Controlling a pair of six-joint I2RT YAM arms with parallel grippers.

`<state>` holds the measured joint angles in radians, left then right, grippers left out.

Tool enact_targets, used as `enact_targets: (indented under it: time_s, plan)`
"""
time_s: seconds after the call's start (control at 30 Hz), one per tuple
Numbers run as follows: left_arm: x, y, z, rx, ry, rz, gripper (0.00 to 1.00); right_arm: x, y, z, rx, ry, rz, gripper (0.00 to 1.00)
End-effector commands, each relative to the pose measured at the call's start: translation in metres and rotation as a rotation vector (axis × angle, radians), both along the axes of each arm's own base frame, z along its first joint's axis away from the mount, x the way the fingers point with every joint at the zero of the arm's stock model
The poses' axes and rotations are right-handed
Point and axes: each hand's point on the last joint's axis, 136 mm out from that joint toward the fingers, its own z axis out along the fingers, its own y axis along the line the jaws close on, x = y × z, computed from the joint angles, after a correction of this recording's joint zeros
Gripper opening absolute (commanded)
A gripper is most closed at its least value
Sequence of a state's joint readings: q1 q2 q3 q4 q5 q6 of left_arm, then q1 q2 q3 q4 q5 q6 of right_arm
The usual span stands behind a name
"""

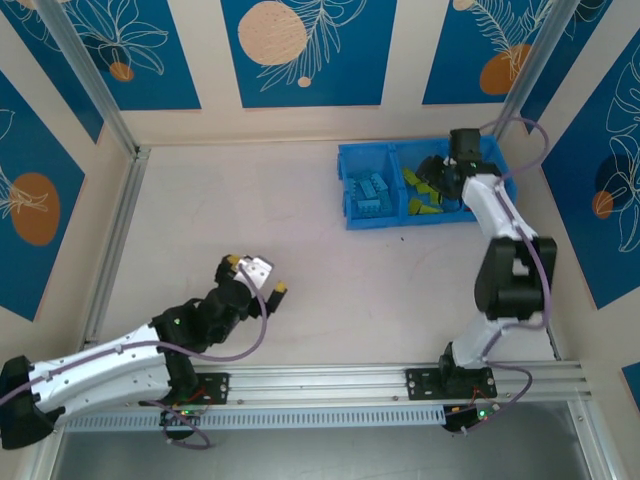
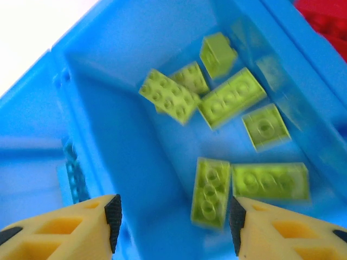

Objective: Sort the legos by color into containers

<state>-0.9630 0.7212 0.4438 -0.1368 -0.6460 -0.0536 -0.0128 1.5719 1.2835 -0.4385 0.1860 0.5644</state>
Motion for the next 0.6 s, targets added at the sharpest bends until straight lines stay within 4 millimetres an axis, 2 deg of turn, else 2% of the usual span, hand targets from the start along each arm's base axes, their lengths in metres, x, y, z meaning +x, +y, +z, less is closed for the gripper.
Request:
enact_targets:
  time_s: [0.0, 0.13, 0.2, 0.27, 0.37, 0.43, 0.5, 0.57]
  plan:
    - [0.030, 0.040, 0.018, -0.045, -0.132, 0.165, 1.00, -0.038, 0.006, 0.024, -0.104, -0.167, 0.042, 0.61]
    - [0.046, 0.088, 0.016, 0.020, -0.236, 0.320, 1.00, -0.075, 0.002, -0.007, -0.268, -0.233, 0.095, 0.68]
    - [0.055, 0.111, 0.008, 0.014, -0.234, 0.399, 1.00, -0.080, 0.001, -0.020, -0.347, -0.316, 0.114, 0.73]
    - [0.064, 0.126, -0.003, -0.028, -0.197, 0.441, 1.00, -0.081, 0.003, -0.039, -0.397, -0.392, 0.158, 0.79]
    - [0.083, 0.139, -0.018, -0.093, -0.167, 0.468, 1.00, -0.072, 0.004, -0.070, -0.395, -0.404, 0.197, 0.84]
    - [0.098, 0.142, -0.027, -0.105, -0.143, 0.462, 1.00, -0.059, 0.009, -0.078, -0.387, -0.371, 0.238, 0.85]
    - [0.114, 0.144, -0.040, -0.122, -0.120, 0.454, 1.00, -0.047, 0.019, -0.072, -0.405, -0.460, 0.299, 0.85]
    - [0.131, 0.147, -0.053, -0.140, -0.099, 0.450, 1.00, -0.040, 0.015, -0.092, -0.342, -0.469, 0.297, 0.86]
